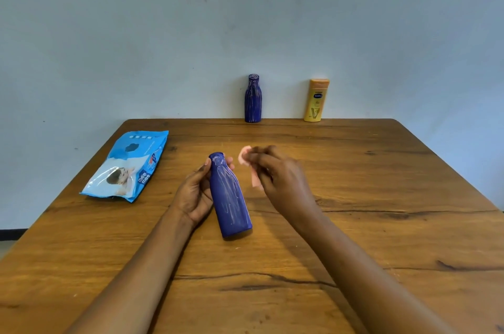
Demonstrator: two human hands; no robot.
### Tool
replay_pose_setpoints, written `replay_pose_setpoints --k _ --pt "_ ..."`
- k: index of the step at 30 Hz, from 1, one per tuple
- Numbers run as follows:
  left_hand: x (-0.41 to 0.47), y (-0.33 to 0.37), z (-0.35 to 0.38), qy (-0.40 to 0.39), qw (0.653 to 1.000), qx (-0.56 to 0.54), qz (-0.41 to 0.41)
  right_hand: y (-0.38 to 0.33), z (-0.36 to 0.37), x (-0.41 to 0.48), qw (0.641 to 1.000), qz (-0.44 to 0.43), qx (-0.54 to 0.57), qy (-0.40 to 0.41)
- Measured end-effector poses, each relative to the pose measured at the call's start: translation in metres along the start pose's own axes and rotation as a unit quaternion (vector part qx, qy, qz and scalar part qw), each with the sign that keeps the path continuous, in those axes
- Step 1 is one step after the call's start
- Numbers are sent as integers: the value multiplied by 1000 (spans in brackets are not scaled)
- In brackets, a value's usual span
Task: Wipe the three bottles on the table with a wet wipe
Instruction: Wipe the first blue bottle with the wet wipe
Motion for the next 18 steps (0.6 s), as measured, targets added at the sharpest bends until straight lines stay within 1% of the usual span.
replay_pose_setpoints --k 3,5,8,11,14,16,18 --pt "1 -1 -4 1 999 -34 -14 -14 14 24 999 -39 -21 -9" --pt "2 -1 -5 -8 998 -56 -18 -22 32 30 995 -75 -49 -40" --pt "3 -1 -6 -23 996 -80 -29 -24 56 25 985 -101 -100 -99" --pt "4 -1 -5 -12 998 -49 -38 -20 54 -3 978 -129 -113 -115" --pt "4 0 -4 21 999 -30 -21 -17 46 -43 972 -142 -108 -153" --pt "3 -1 -3 20 999 -33 -21 -17 44 -46 970 -152 -106 -155" --pt "0 0 1 8 998 -50 -33 -22 49 -29 970 -167 -118 -134"
Point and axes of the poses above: each hand's wrist, its own x-axis towards the middle knuckle, its own z-axis out of the palm, y = z × x, the point moved 5 cm from there along x, towards the middle knuckle, and after that the axes turned 6 degrees about -x, right-handed, at the moved point
